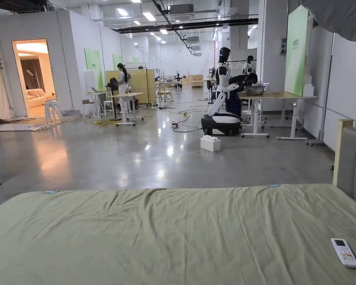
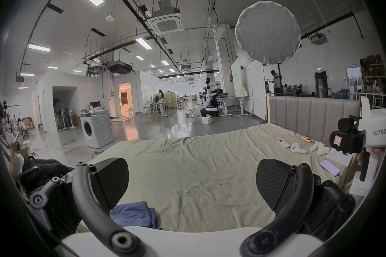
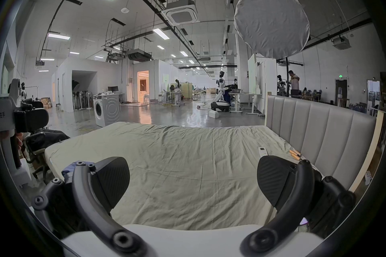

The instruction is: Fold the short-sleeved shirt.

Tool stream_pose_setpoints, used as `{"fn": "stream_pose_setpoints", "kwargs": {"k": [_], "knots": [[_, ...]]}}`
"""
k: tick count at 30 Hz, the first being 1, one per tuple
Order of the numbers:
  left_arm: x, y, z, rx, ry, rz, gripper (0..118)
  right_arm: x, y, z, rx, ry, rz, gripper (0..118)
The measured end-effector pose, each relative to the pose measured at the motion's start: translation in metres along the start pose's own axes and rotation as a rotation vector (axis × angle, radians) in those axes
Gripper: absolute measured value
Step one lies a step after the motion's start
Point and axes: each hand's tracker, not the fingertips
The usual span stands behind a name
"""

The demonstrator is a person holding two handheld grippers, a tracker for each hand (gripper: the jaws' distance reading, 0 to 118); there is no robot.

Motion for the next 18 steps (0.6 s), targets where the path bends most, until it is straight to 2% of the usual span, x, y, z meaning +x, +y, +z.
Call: {"fn": "stream_pose_setpoints", "kwargs": {"k": [18], "knots": [[-0.0015,0.0003,0.001,-0.011,-0.014,0.024,118,0.001,0.0043,0.0009,-0.038,-0.003,-0.011,118]]}}
